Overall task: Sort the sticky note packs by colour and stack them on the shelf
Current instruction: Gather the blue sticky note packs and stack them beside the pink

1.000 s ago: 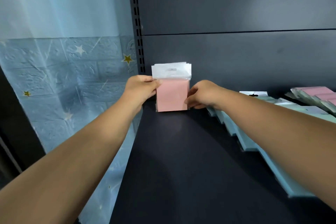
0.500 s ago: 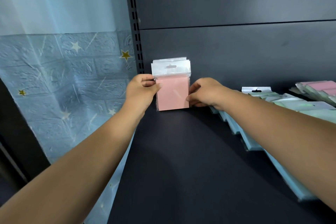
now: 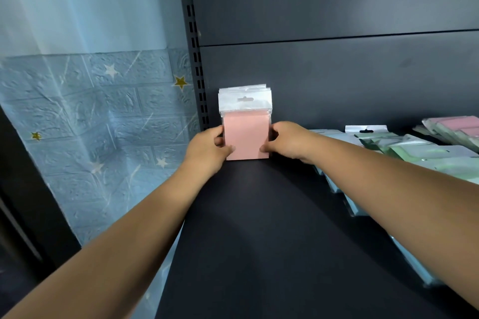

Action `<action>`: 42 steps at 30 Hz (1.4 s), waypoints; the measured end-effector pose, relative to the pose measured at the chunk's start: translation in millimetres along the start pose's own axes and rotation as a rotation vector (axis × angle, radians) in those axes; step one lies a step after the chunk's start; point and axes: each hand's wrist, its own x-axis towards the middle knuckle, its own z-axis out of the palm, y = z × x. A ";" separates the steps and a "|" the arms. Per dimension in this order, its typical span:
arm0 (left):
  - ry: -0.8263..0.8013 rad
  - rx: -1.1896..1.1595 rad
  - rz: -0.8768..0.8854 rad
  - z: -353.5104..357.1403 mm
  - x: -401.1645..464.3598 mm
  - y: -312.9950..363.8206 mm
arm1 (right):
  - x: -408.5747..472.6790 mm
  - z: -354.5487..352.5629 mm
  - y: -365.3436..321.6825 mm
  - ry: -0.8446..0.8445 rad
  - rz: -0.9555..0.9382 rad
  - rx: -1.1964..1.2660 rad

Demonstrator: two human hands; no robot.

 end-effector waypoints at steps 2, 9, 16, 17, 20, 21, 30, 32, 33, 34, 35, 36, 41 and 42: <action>-0.004 0.003 0.000 0.2 0.9 -1.2 | 1.5 0.7 0.7 -0.001 -0.013 -0.010; -0.007 0.049 -0.027 -1.2 -2.7 1.9 | 4.7 -17.2 -3.1 0.101 0.016 0.060; 0.091 0.032 0.038 -27.3 -45.4 53.1 | -22.0 -97.2 25.4 0.118 0.053 0.020; 0.049 0.012 0.036 -26.9 -53.4 65.3 | -28.2 -103.4 33.9 0.091 0.057 -0.009; -0.176 0.067 -0.002 -11.1 -78.8 98.0 | -49.2 -112.9 56.7 0.056 0.040 -0.197; -0.240 0.101 -0.038 -2.6 -87.6 106.5 | -56.4 -114.5 63.5 0.039 0.017 -0.240; -0.509 0.185 -0.208 59.5 -143.4 148.9 | -106.6 -112.7 108.2 -0.184 -0.346 -0.250; -0.506 0.265 -0.171 72.8 -147.9 149.0 | -114.3 -112.5 118.5 -0.236 -0.426 -0.330; -0.490 0.327 -0.168 77.7 -147.0 148.0 | -115.1 -113.4 122.3 -0.237 -0.451 -0.356; -0.465 0.379 -0.184 82.2 -146.9 149.5 | -115.8 -115.3 124.7 -0.235 -0.462 -0.357; -0.436 0.420 -0.188 87.2 -145.5 148.6 | -114.9 -117.7 127.5 -0.240 -0.465 -0.355; -0.426 0.447 -0.190 91.4 -144.7 149.7 | -113.7 -120.1 129.8 -0.245 -0.469 -0.363; -0.476 0.350 -0.215 88.7 -134.5 163.3 | -104.7 -129.3 131.2 -0.251 -0.375 -0.300; -0.444 0.340 -0.225 82.8 -127.7 163.0 | -98.8 -131.8 126.4 -0.250 -0.348 -0.280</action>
